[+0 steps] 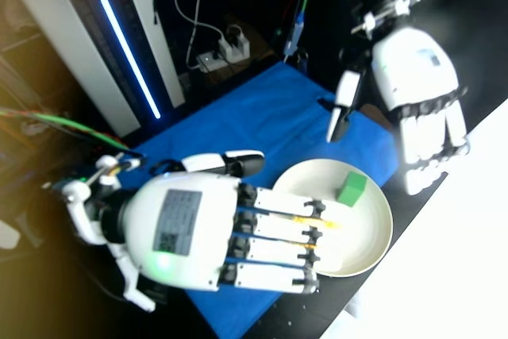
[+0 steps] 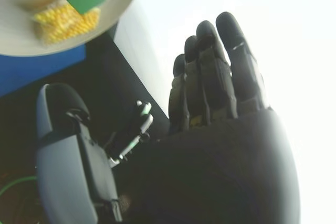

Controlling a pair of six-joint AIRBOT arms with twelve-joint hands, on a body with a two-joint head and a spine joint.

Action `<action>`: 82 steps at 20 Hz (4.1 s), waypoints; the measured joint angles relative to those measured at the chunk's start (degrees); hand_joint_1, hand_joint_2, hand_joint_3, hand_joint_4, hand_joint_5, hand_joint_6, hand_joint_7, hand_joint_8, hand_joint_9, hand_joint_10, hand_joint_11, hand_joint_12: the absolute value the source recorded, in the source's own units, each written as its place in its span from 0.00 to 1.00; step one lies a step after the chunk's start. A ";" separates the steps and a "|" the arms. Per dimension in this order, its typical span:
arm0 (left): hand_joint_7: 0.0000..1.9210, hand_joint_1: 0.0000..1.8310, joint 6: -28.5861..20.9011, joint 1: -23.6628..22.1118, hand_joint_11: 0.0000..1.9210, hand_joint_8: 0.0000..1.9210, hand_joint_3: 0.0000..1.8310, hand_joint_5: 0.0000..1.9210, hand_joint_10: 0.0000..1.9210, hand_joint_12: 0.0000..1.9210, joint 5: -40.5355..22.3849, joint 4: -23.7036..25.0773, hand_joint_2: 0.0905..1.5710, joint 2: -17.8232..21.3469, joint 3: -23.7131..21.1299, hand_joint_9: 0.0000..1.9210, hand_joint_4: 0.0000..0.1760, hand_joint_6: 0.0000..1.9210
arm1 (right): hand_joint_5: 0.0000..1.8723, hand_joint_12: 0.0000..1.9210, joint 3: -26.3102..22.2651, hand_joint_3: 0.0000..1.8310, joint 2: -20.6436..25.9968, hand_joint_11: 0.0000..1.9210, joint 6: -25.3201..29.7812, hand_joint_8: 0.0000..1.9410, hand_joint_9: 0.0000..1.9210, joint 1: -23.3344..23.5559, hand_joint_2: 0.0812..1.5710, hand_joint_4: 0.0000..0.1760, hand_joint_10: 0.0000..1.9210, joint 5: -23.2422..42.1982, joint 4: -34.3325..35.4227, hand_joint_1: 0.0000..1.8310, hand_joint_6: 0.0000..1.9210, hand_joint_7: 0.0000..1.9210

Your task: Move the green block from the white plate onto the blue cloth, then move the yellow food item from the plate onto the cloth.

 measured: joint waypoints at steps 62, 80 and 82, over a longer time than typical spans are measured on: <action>0.54 0.69 -0.07 5.14 0.56 0.56 0.00 0.55 0.29 0.46 -6.10 -9.14 0.68 -6.25 8.48 0.59 0.00 0.36 | 0.21 0.55 0.13 0.00 -2.60 0.08 0.02 0.00 0.27 0.22 0.54 0.00 0.01 -0.02 -2.19 0.29 0.00 0.28; 0.47 0.60 -0.07 6.25 0.46 0.01 0.00 0.38 0.00 0.08 -7.72 -9.14 0.56 -8.15 8.55 0.52 0.00 0.00 | 0.20 0.55 0.04 0.00 -2.69 0.10 0.02 0.00 0.26 0.22 0.53 0.00 0.00 -0.02 -2.16 0.27 0.00 0.28; 0.45 0.59 -0.07 6.97 0.46 0.00 0.00 0.37 0.00 0.08 -7.30 -10.43 0.56 -9.20 9.84 0.50 0.00 0.00 | 0.20 0.57 0.00 0.00 -2.71 0.09 0.02 0.00 0.27 0.20 0.52 0.00 0.00 0.00 -2.19 0.28 0.00 0.28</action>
